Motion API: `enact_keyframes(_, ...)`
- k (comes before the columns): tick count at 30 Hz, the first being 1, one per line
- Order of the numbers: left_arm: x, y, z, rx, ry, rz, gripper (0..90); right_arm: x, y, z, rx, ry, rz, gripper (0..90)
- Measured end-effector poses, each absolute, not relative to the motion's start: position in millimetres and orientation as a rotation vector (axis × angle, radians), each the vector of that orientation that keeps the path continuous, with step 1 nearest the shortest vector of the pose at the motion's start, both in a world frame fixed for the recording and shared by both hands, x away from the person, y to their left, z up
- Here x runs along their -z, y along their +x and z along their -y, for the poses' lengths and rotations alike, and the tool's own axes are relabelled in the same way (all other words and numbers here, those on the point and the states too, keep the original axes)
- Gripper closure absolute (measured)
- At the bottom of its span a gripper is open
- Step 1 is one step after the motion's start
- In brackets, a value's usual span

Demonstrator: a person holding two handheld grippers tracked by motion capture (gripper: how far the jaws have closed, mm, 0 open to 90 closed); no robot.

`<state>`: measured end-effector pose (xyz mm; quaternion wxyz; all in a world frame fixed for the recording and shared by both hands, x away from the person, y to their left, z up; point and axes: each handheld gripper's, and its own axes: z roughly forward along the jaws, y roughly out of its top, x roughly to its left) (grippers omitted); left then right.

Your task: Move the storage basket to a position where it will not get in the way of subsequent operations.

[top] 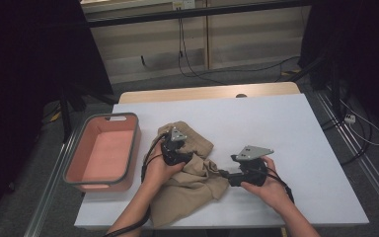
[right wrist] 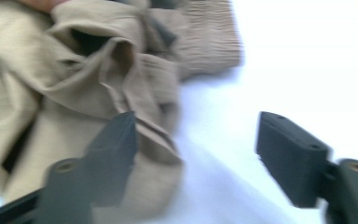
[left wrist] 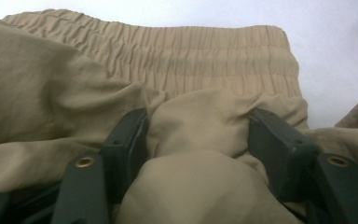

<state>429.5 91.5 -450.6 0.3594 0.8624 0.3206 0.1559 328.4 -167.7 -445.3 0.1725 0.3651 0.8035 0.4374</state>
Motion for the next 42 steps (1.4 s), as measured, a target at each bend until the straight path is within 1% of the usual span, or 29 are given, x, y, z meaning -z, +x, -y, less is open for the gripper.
enact_keyframes(2, 450.5, 428.6, -90.5, -0.405, 2.224, -0.830, 41.8, 443.3, 329.0, 176.7, -1.240, 1.061, -2.255, 25.9)
enact_keyframes(3, 450.5, 427.4, -89.8, -0.415, 2.226, -0.833, 44.8, 442.5, 330.4, 185.1, -1.248, 1.098, -2.224, 22.8)
enact_keyframes(6, 450.2, 426.9, -89.5, -0.414, 2.224, -0.839, 49.1, 441.8, 332.0, 191.8, -1.241, 1.135, -2.194, 20.8)
enact_keyframes(8, 449.0, 426.3, -89.5, -0.417, 2.225, -0.842, 59.2, 441.4, 333.1, 196.6, -1.243, 1.159, -2.169, 20.8)
enact_keyframes(9, 448.7, 425.9, -89.3, -0.425, 2.223, -0.843, 59.2, 441.0, 333.5, 198.3, -1.240, 1.166, -2.160, 20.6)
enact_keyframes(11, 448.9, 425.7, -88.2, -0.427, 2.213, -0.841, 70.6, 440.8, 334.6, 202.0, -1.234, 1.180, -2.140, 20.4)
enact_keyframes(12, 448.9, 425.7, -88.2, -0.427, 2.213, -0.841, 74.6, 440.8, 334.6, 202.0, -1.234, 1.180, -2.140, 20.4)
enact_keyframes(13, 448.8, 424.9, -87.4, -0.431, 2.214, -0.833, 74.6, 440.8, 334.7, 202.3, -1.230, 1.180, -2.141, 20.3)
enact_keyframes(14, 449.4, 424.3, -85.9, -0.421, 2.213, -0.830, 81.5, 441.0, 335.0, 202.7, -1.224, 1.179, -2.138, 20.3)
enact_keyframes(15, 448.5, 423.0, -83.4, -0.438, 2.227, -0.824, 84.2, 441.7, 335.8, 203.0, -1.205, 1.173, -2.138, 19.9)
enact_keyframes(18, 448.2, 423.1, -83.9, -0.425, 2.216, -0.826, 85.4, 442.6, 336.8, 203.5, -1.195, 1.179, -2.135, 18.9)
enact_keyframes(19, 446.0, 424.2, -86.2, -0.391, 2.202, -0.832, 85.7, 443.8, 337.9, 204.4, -1.187, 1.190, -2.128, 18.8)
enact_keyframes(22, 440.2, 423.9, -88.1, -0.369, 2.188, -0.836, 86.1, 444.8, 339.5, 206.5, -1.176, 1.200, -2.118, 18.1)
enact_keyframes(23, 431.0, 422.8, -91.4, -0.347, 2.161, -0.831, 86.1, 444.8, 340.9, 208.0, -1.177, 1.210, -2.104, 17.2)
enact_keyframes(24, 431.0, 422.8, -91.4, -0.347, 2.161, -0.831, 86.1, 444.5, 341.7, 208.1, -1.176, 1.218, -2.095, 17.2)
enact_keyframes(25, 420.6, 421.4, -97.3, -0.326, 2.130, -0.824, 86.1, 444.2, 342.8, 207.9, -1.173, 1.223, -2.085, 16.8)
enact_keyframes(26, 420.6, 421.4, -97.3, -0.326, 2.130, -0.824, 86.1, 444.0, 344.2, 207.0, -1.178, 1.229, -2.078, 16.3)
enact_keyframes(27, 410.9, 419.5, -104.4, -0.327, 2.094, -0.827, 86.1, 444.2, 345.9, 205.2, -1.188, 1.232, -2.075, 16.0)
enact_keyframes(30, 401.4, 417.3, -112.4, -0.316, 2.065, -0.831, 86.0, 444.8, 348.9, 199.5, -1.194, 1.233, -2.074, 16.0)
enact_keyframes(31, 392.6, 416.4, -121.0, -0.319, 2.041, -0.834, 86.0, 445.4, 352.3, 191.5, -1.192, 1.213, -2.086, 15.9)
enact_keyframes(35, 381.2, 416.7, -136.1, -0.315, 1.993, -0.846, 85.8, 444.4, 357.4, 175.7, -1.192, 1.183, -2.098, 15.9)
enact_keyframes(42, 378.2, 412.6, -145.7, -0.307, 1.987, -0.858, 85.9, 441.4, 372.5, 154.6, -1.223, 1.182, -2.072, 15.7)
